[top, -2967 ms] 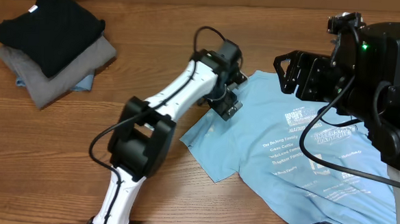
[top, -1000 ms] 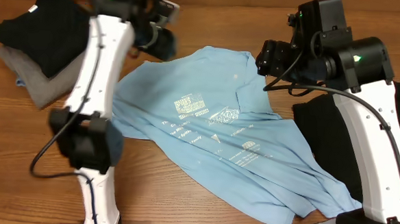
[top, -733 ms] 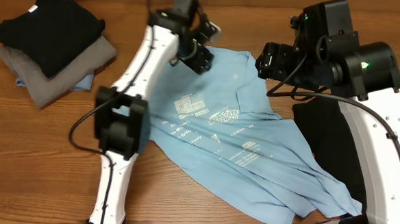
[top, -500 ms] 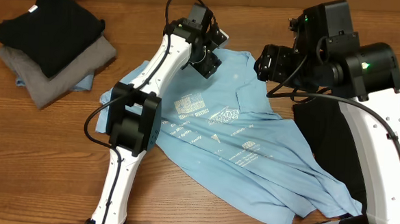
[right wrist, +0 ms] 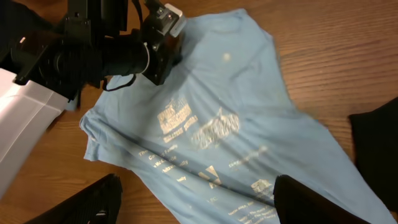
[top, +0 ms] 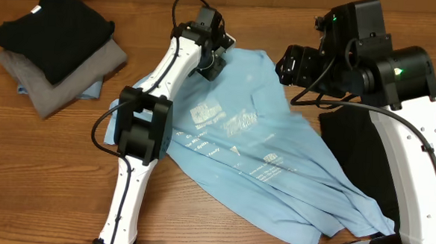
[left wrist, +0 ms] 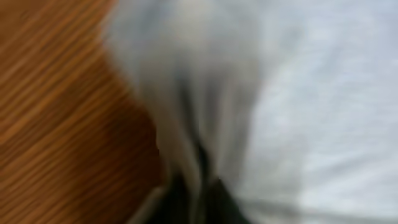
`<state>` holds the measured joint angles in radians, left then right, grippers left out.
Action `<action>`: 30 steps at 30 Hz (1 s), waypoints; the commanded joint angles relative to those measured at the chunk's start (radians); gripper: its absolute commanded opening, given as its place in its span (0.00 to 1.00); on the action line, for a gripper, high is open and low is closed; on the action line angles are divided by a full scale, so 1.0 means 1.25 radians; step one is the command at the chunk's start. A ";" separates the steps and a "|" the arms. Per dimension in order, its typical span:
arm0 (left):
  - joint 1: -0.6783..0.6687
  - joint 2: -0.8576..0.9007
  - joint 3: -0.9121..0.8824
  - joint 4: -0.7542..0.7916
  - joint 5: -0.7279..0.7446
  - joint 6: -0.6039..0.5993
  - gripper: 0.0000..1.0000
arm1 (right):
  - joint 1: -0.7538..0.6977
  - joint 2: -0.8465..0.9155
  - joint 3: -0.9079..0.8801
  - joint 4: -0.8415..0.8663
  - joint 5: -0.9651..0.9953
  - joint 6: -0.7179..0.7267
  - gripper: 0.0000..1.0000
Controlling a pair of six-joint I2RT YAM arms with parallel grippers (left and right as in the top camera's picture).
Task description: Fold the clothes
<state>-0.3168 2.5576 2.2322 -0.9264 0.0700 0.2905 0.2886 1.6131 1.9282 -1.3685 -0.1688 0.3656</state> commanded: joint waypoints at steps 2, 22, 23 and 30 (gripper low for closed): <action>0.057 0.062 0.012 -0.024 -0.172 -0.110 0.04 | -0.002 -0.022 0.012 0.011 -0.003 0.002 0.82; 0.360 0.062 0.518 -0.333 0.050 -0.219 0.63 | -0.138 0.163 0.009 -0.072 0.135 0.096 0.80; 0.359 0.062 0.544 -0.352 0.050 -0.216 0.64 | -0.160 0.183 0.007 -0.077 0.135 0.101 0.81; 0.356 0.045 0.727 -0.468 0.119 -0.214 0.72 | -0.291 0.334 0.001 -0.131 0.134 0.093 0.84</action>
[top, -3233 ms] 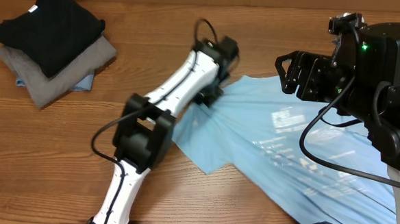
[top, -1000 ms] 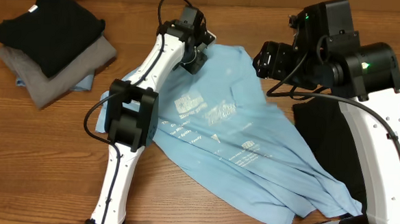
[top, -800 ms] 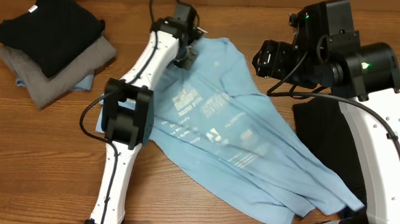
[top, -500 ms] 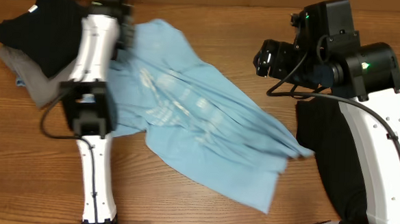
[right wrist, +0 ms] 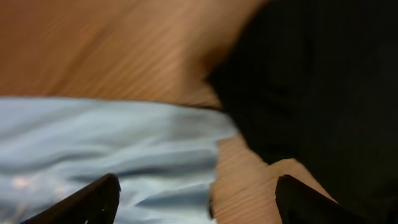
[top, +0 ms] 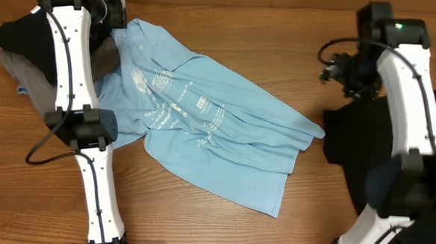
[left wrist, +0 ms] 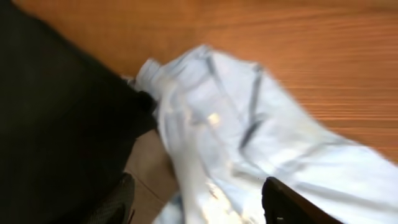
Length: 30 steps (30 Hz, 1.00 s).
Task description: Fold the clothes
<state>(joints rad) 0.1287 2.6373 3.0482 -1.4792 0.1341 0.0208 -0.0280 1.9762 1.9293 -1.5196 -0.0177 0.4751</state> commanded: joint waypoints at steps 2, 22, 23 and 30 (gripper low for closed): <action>-0.003 -0.049 0.075 -0.042 0.094 0.003 0.73 | -0.054 0.081 -0.010 -0.006 0.013 -0.017 0.84; -0.032 -0.350 0.075 -0.168 0.104 0.049 0.74 | -0.123 0.142 -0.365 0.356 0.103 0.028 0.72; -0.032 -0.355 0.075 -0.168 0.104 0.049 0.74 | -0.144 0.142 -0.365 0.361 0.112 0.028 0.73; -0.032 -0.372 0.075 -0.168 0.129 0.049 0.74 | -0.339 0.142 -0.365 0.371 0.132 0.037 0.72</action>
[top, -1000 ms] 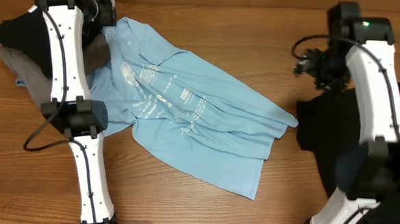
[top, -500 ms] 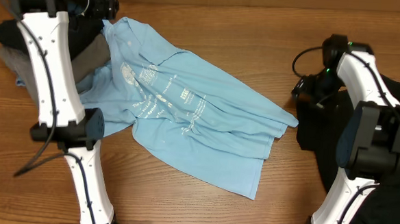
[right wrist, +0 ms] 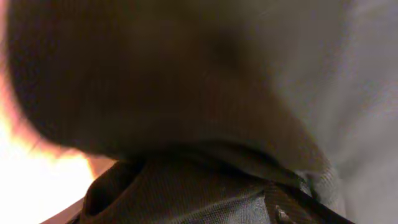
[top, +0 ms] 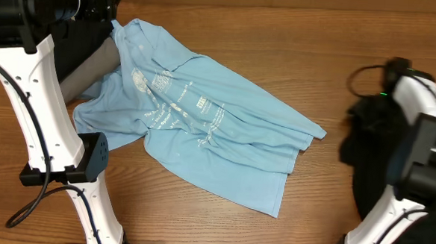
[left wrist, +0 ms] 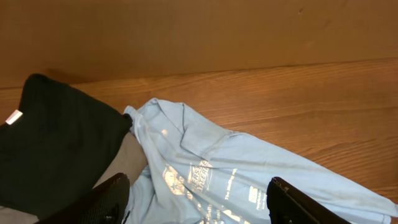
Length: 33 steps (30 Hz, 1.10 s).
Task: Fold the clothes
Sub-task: 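Grasp the shirt's right side with the right gripper and pull it right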
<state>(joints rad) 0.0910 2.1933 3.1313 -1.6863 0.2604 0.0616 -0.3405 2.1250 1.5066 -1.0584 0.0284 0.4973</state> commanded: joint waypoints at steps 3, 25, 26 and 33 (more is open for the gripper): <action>-0.002 -0.017 0.008 -0.002 0.039 0.016 0.74 | -0.190 0.023 -0.026 -0.002 0.093 0.019 0.74; -0.005 -0.118 0.008 -0.002 0.035 0.046 0.88 | -0.159 -0.250 0.042 -0.074 -0.433 -0.291 0.92; -0.005 -0.122 0.008 -0.002 0.035 0.046 0.88 | -0.130 -0.246 0.039 -0.085 -0.424 -0.291 0.92; 0.001 -0.128 0.008 -0.002 0.035 0.047 0.93 | 0.052 -0.212 -0.077 -0.057 -0.316 -0.221 0.89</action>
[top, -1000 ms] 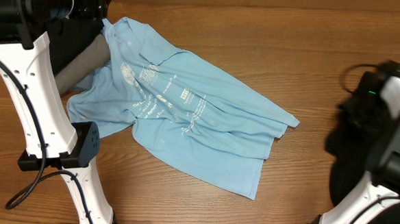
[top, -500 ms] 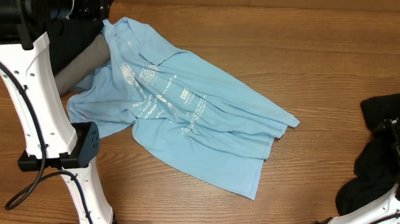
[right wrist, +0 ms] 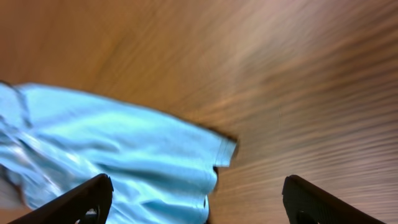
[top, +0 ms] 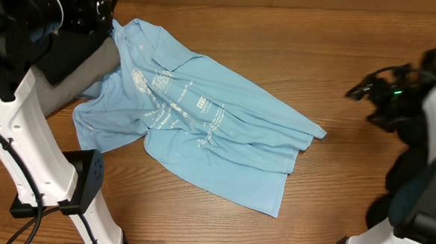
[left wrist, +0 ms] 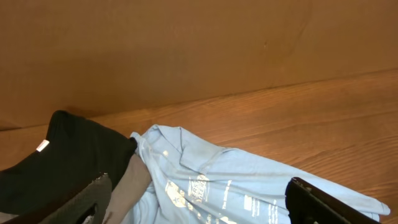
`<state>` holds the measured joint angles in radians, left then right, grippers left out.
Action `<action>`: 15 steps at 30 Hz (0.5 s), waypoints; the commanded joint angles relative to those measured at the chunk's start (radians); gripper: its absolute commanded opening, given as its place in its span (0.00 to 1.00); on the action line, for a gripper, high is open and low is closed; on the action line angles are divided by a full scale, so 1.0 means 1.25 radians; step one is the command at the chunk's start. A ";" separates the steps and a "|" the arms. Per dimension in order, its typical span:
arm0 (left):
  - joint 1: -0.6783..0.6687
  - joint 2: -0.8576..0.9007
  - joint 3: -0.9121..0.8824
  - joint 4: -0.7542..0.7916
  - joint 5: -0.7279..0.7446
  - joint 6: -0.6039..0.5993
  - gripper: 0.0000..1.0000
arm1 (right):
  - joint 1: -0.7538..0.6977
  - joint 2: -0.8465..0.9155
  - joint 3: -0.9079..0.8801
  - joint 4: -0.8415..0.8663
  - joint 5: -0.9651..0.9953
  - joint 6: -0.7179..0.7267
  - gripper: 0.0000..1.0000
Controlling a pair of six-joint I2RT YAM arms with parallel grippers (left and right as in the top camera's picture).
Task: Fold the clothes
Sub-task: 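Grasp the shirt's right side with the right gripper and pull it right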
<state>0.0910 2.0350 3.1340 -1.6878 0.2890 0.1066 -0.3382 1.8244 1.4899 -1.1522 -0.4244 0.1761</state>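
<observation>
A light blue T-shirt (top: pixel 203 117) with pale print lies spread and wrinkled, slanting across the table from the far left to the near middle. In the left wrist view its collar end (left wrist: pixel 186 162) sits beside the folded stack. My left gripper (left wrist: pixel 199 211) hangs open high above the far left corner, nothing between its fingers (left wrist: pixel 93 196). My right gripper (right wrist: pixel 202 208) is open too, up over bare wood at the right, looking down on the shirt's right corner (right wrist: pixel 217 149). In the overhead view it is at the right edge (top: pixel 365 89).
A folded stack stands at the far left: a black garment (top: pixel 68 51) on a grey one (top: pixel 93 74), with the shirt's top edge against it. A brown wall (left wrist: pixel 186 50) closes the back. Dark arm parts fill the right edge (top: pixel 416 185).
My right gripper was down in dark fabric at the right; now it is raised, open, and sees the shirt's corner and wood. The left arm is slightly higher. The shirt has not moved.
First the shirt lay toward the middle right, my left gripper shut on its far edge. A second later it lay further left, its top against the folded stack, with the left gripper open. Then the left arm rose while the right was at the dark garment; now both hang open.
</observation>
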 commanded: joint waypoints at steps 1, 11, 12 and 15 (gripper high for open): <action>0.001 -0.001 0.006 -0.001 0.012 0.011 0.93 | 0.067 0.030 -0.090 0.038 0.046 0.052 0.88; -0.001 -0.001 -0.046 -0.001 0.016 0.010 0.98 | 0.152 0.030 -0.301 0.246 0.054 0.244 0.61; -0.001 -0.001 -0.053 -0.001 0.016 0.011 0.98 | 0.156 0.030 -0.316 0.271 0.052 0.261 0.59; -0.001 -0.001 -0.073 -0.001 0.015 0.010 0.98 | 0.165 0.030 -0.331 0.327 0.052 0.262 0.48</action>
<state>0.0910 2.0357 3.0657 -1.6878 0.2928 0.1078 -0.1459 1.8622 1.0966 -0.7891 -0.3698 0.4400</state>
